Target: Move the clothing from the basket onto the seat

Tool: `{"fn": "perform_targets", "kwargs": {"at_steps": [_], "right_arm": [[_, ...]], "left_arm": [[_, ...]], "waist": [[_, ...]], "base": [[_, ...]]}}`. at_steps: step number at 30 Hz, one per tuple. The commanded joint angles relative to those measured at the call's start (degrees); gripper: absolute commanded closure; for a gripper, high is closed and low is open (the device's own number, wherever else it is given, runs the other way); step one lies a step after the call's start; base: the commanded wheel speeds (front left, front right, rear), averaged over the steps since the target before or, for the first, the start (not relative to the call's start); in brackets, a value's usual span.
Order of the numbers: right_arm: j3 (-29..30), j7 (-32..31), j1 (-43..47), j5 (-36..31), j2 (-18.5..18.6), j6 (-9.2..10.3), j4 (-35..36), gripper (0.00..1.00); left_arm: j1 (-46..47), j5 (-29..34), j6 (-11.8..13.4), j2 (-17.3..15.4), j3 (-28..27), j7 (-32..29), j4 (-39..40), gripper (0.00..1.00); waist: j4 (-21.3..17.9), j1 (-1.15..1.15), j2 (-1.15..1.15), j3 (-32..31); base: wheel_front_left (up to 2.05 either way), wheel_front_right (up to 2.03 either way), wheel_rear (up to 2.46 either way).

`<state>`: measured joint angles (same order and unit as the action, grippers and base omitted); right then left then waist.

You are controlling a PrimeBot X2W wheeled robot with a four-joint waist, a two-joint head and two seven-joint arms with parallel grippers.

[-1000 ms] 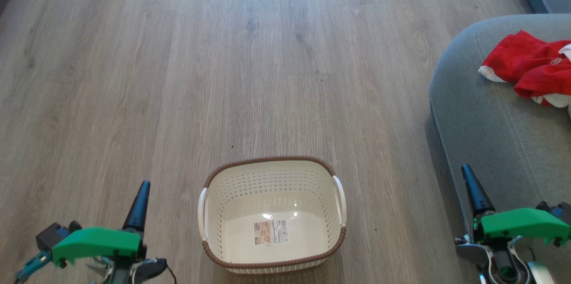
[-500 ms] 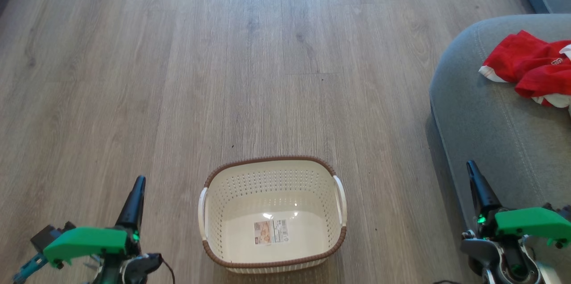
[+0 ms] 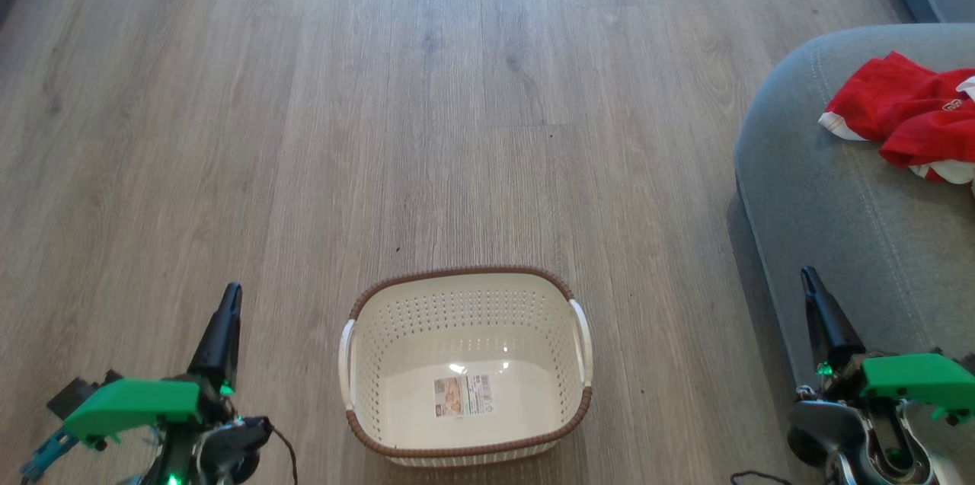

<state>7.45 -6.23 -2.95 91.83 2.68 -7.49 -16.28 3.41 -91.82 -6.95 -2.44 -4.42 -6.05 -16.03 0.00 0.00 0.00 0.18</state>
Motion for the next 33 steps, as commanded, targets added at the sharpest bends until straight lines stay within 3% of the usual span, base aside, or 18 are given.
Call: {"fn": "perform_targets", "kwargs": {"at_steps": [1, 33], "right_arm": [[-0.9, -0.3, -3.2, 0.3, 0.2, 0.00, 2.3, 1.00], [-0.9, -0.3, -3.2, 0.3, 0.2, 0.00, 2.3, 1.00]], "left_arm": [[2.8, -0.3, -0.5, -0.4, -2.1, -0.5, 2.0, 1.00], [2.8, -0.3, -0.5, -0.4, -2.1, -0.4, 2.0, 1.00]], "waist": [[0.0, 0.00, 0.00, 0.0], [0.0, 0.00, 0.00, 0.0]], "base": [[0.00, 0.00, 0.00], [0.00, 0.00, 0.00]]}}
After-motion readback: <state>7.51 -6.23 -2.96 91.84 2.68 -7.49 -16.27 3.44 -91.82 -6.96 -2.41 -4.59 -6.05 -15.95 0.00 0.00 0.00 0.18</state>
